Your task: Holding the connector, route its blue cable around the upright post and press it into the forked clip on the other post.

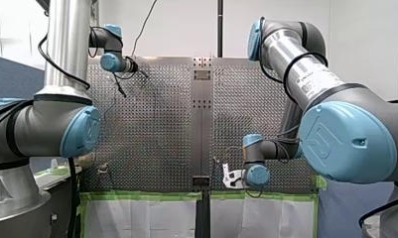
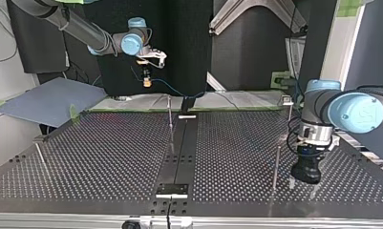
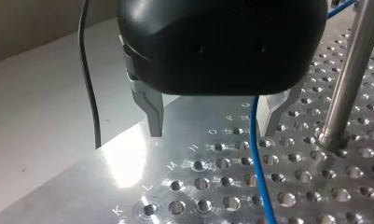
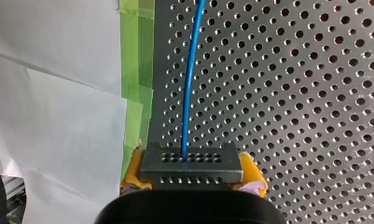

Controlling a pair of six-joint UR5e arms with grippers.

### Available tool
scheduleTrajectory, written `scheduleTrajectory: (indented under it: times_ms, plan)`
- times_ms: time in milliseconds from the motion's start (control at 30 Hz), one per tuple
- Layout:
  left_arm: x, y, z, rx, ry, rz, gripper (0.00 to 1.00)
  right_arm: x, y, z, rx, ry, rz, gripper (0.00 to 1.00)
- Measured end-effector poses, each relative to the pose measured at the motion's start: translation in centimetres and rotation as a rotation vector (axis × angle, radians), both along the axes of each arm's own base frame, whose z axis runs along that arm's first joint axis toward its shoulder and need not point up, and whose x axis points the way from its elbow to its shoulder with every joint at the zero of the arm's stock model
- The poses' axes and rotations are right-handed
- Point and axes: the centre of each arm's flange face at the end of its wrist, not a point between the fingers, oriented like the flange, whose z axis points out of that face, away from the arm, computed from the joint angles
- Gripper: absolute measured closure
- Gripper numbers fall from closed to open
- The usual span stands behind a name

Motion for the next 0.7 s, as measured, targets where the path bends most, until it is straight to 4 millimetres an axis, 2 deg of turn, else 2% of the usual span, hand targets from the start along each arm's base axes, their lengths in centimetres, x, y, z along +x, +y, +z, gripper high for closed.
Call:
scheduleTrajectory:
  times_ms: [100, 367, 700]
  plan:
    - [0.3, -0.1, -0.4, -0.003, 0.002, -0.003, 0.00, 0.0, 0.0, 0.0, -0.001, 0.000, 0.000, 1.00]
    - [1.3, -0.3, -2.9, 0.015, 0.049, 0.000, 0.00, 0.0, 0.0, 0.0, -0.003, -0.002, 0.000, 1.00]
    - [1.0, -0.1, -4.6, 0.012, 0.074, 0.014, 0.00, 0.1, 0.0, 0.0, -0.004, -0.002, 0.002, 1.00]
